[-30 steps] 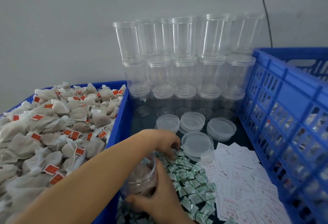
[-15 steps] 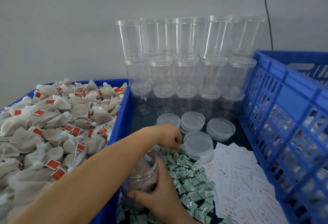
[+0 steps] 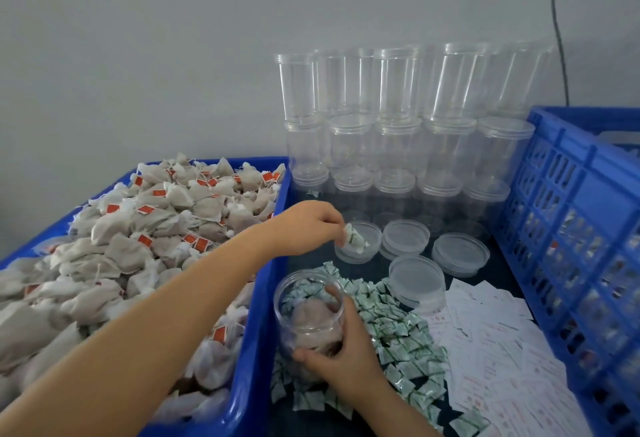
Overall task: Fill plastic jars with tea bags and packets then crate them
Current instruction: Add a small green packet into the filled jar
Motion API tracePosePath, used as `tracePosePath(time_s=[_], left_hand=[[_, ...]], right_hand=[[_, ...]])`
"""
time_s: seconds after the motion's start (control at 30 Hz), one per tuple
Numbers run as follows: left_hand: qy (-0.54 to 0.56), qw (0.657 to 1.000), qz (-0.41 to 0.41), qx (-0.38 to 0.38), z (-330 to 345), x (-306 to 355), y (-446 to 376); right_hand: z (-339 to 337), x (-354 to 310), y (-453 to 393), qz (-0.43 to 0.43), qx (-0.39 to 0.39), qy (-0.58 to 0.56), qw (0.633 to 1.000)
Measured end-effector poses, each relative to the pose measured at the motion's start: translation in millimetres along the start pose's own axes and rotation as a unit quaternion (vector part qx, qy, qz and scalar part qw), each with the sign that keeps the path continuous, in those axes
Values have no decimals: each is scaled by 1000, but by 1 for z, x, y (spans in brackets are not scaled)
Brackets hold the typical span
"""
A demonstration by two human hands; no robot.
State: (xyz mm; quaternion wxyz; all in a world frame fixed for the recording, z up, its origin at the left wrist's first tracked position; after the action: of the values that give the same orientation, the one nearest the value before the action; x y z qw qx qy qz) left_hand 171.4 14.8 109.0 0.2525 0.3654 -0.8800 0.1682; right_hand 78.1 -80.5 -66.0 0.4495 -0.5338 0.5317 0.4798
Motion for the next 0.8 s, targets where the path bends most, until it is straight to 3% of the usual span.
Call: tracePosePath(time_s=[0.1, 0.2, 0.37, 0.67, 0.8], left_hand=[[4, 1000, -17, 21, -8, -1, 32], [1, 1000, -22, -16, -4, 1, 59], [-177, 982, -3, -67, 18, 5, 73], [-341, 938, 35, -54, 28, 37, 54], [-362, 930, 54, -42, 29, 52, 43]], right_hand=[[-2, -4, 3, -15, 8, 6, 1000], [-5, -8, 6, -27, 28, -24, 999], [-17, -17, 7, -56, 43, -34, 997], [-44, -28, 19, -60, 59, -33, 996], [-53, -33, 23, -59, 70, -43, 995]])
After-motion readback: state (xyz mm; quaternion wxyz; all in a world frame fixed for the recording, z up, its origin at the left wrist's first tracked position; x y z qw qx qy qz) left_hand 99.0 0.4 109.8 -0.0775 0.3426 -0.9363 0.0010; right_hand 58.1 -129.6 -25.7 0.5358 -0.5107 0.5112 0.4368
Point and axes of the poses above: each hand's wrist, its own y-axis away from the middle knuckle, its own z-axis out of the palm, x = y × z, the point moved 1 cm from there along -y, towards the middle knuckle, and after that the axes turned 13 degrees about z, right-handed, at the moved point
